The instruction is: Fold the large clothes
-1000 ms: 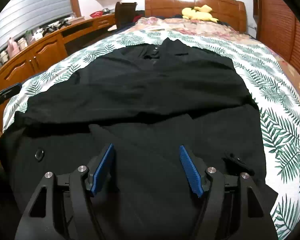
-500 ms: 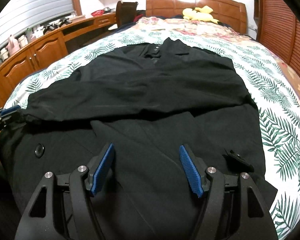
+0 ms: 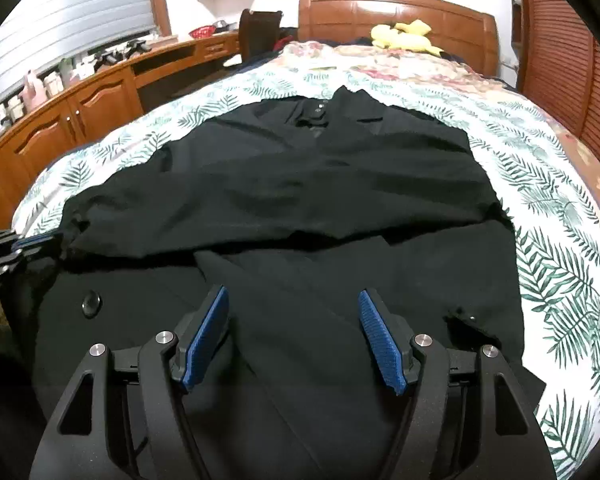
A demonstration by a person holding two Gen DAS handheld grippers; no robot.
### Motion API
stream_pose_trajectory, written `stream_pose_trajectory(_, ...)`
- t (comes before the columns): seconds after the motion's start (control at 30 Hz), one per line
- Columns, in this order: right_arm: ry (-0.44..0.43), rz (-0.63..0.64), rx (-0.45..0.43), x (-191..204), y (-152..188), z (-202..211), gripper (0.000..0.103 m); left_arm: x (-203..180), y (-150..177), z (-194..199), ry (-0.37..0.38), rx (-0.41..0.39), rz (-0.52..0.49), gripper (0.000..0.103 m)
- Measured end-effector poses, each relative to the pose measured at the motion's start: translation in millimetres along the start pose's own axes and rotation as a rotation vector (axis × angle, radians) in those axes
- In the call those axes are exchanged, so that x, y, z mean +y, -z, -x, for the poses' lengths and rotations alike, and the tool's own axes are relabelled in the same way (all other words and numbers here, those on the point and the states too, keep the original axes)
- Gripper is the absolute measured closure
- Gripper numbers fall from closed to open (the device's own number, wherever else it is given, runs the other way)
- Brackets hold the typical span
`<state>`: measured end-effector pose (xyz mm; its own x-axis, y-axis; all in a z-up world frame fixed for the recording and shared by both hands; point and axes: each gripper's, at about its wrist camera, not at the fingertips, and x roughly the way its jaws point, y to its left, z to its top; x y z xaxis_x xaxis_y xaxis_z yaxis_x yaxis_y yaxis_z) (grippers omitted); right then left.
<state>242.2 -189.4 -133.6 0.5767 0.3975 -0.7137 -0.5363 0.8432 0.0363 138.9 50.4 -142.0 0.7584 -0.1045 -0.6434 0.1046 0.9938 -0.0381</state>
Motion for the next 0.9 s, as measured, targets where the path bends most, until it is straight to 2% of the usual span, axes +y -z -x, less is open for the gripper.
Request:
stream_pose_trajectory(0.07,0.002,-0.006,-0.014,-2,-3,5,0.034,-5,2,7,0.023,0.002,0.018,0.103)
stream_pose_trajectory(0.23,0.008,-0.034,-0.043,-12,-4,15,0.034,-28,7,20,0.015,0.023,0.005,0.103)
stream_pose_trajectory(0.47,0.014,-0.058,-0.046,-22,-3,21,0.034,-49,-6,40,-0.005,0.012,-0.031,0.103)
stream_pose_trajectory(0.67,0.001,-0.023,-0.054,-18,0,29,0.034,-47,-13,49,-0.032,0.003,-0.025,0.102)
stream_pose_trajectory(0.9,-0.007,0.02,-0.041,-11,7,32,0.034,-39,-9,56,-0.054,0.003,-0.019,0.094)
